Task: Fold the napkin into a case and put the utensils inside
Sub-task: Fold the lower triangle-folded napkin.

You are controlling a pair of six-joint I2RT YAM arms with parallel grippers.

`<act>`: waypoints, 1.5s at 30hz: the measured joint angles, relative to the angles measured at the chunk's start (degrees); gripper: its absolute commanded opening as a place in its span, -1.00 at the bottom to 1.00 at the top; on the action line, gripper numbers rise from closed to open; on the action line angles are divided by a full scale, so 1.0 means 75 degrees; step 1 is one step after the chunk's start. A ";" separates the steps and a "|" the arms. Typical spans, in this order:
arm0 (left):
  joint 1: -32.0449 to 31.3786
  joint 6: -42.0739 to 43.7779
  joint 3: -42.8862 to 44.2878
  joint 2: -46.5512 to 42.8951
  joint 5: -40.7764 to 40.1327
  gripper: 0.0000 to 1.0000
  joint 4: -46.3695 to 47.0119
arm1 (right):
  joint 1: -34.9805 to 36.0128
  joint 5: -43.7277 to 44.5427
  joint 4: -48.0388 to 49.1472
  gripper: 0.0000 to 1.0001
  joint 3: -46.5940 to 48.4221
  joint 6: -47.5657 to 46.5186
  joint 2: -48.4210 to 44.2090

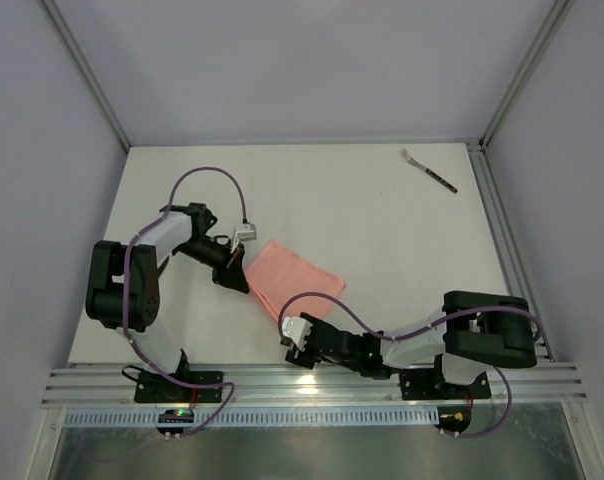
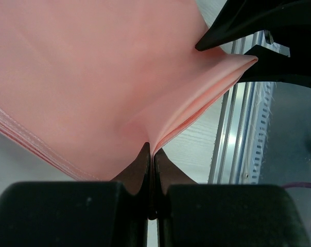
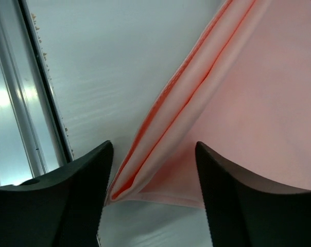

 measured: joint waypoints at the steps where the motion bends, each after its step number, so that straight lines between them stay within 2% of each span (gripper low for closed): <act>1: 0.0000 0.0006 0.0000 0.0000 -0.0003 -1.00 -0.0012 | 0.0003 0.0093 0.0082 0.14 0.0023 0.0047 0.0082; 3: 0.0000 0.0035 0.0000 0.0000 -0.0003 -1.00 -0.0058 | 0.0006 0.0326 0.0236 -0.11 0.0032 0.0227 0.0239; 4: 0.0000 0.0041 0.0000 0.0000 -0.0003 -1.00 -0.0087 | 0.0006 0.0434 0.0271 -0.31 0.0029 0.0318 0.0277; 10: 0.0000 0.0087 -0.0003 0.0000 -0.0134 -1.00 -0.0245 | -0.0256 0.0449 0.0131 -0.90 0.0020 0.0979 0.0262; 11: 0.0000 0.0090 -0.0006 0.0000 -0.0184 -1.00 -0.0262 | -0.0399 0.0315 0.0047 -0.93 0.0020 0.1128 0.0192; 15: 0.0003 0.0090 -0.0082 -0.0012 -0.0449 -1.00 -0.0306 | -0.1209 -0.0659 -0.0207 -0.93 -0.0187 0.1859 -0.0452; 21: -0.0012 0.0125 -0.0143 -0.0122 -0.0682 -0.95 -0.0892 | -0.2544 -0.3512 -0.0425 -0.93 -0.0350 0.3063 -0.1087; 24: -0.0026 0.0026 -0.0143 -0.0122 -0.0729 -0.86 -0.1119 | -0.3034 -0.5094 -0.0507 -0.92 -0.0227 0.3614 -0.0825; 29: -0.0009 -0.0504 0.0201 0.0376 -0.0755 -0.75 -0.1151 | -0.4019 -0.6881 -0.0650 -0.92 0.0332 0.4191 0.0356; 36: 0.0070 -0.1303 0.0740 0.1250 -0.1055 -0.73 -0.0711 | -0.4811 -0.7997 -0.0819 -0.93 0.0647 0.4421 0.1116; 39: 0.0076 -0.1495 0.0903 0.1536 -0.1116 -0.91 -0.0551 | -0.4972 -0.8282 -0.0851 -0.93 0.0845 0.4447 0.1384; 41: 0.0079 -0.1580 0.0935 0.1647 -0.1119 -0.93 -0.0475 | -0.5071 -0.8402 -0.0903 -0.93 0.0947 0.4476 0.1559; 42: 0.0076 -0.1574 0.0935 0.1679 -0.1105 -0.91 -0.0460 | -0.5112 -0.8446 -0.0930 -0.92 0.0976 0.4505 0.1612; 45: 0.0082 -0.1306 0.0944 0.1708 -0.0988 -0.57 -0.0539 | -0.5149 -0.8542 -0.1078 -0.93 0.1096 0.4572 0.1725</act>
